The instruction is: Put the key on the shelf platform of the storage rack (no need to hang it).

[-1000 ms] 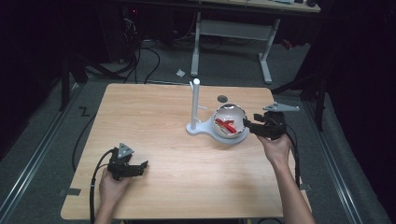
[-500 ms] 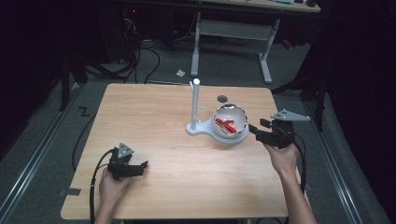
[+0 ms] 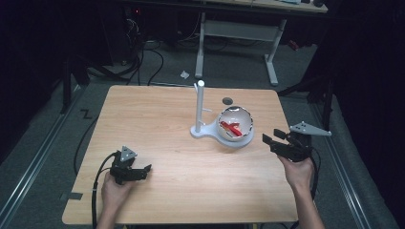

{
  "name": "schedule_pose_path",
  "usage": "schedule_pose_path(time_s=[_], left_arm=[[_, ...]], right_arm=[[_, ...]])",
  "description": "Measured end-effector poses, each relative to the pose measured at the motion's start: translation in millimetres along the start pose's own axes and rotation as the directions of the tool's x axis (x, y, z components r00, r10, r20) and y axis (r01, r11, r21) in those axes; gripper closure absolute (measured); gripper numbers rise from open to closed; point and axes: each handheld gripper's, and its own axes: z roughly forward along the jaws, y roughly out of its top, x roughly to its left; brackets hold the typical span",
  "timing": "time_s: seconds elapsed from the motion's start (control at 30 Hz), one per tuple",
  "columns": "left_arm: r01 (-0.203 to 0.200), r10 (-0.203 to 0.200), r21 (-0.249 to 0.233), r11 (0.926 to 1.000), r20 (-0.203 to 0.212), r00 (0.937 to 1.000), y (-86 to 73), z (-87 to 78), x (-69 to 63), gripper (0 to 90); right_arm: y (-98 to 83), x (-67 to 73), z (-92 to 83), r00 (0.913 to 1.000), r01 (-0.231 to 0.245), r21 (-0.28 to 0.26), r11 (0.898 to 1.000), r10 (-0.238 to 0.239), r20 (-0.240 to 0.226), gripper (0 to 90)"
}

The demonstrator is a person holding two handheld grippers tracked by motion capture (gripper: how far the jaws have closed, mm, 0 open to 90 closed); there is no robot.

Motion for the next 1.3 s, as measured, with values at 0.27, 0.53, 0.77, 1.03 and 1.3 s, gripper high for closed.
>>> schedule_pose_path(time_s=[0.27,0.53,0.77,1.03,1.3], left_arm=[[0.000,0.000,-0.001,1.0000,0.000,1.0000,0.0,0.0,-0.1,17.0],[-0.002,0.002,-0.001,1.0000,-0.001,1.0000,0.0,0.0,0.0,17.0],[-0.002,0.002,-0.001,1.0000,-0.001,1.0000,-0.1,0.0,0.0,17.0],[-0.002,0.002,-0.001,1.0000,-0.001,1.0000,-0.1,0.0,0.0,17.0],[-0.002,0.002,-0.001,1.0000,-0.001,1.0000,-0.1,-0.1,0.0,17.0]], right_arm=[[-10.8,2.3,-10.6,0.9999,-0.009,-0.021,1.000,0.009,-0.014,45.3],[-21.1,7.6,-16.7,0.9996,-0.014,-0.038,0.999,0.013,-0.027,45.2],[-30.4,12.3,-18.6,0.9990,-0.020,-0.041,0.999,0.018,-0.041,45.2],[-37.9,17.7,-15.7,0.9980,-0.022,-0.038,0.999,0.019,-0.060,45.1],[-43.9,24.9,-10.9,0.9963,-0.018,-0.037,0.999,0.015,-0.084,45.0]])
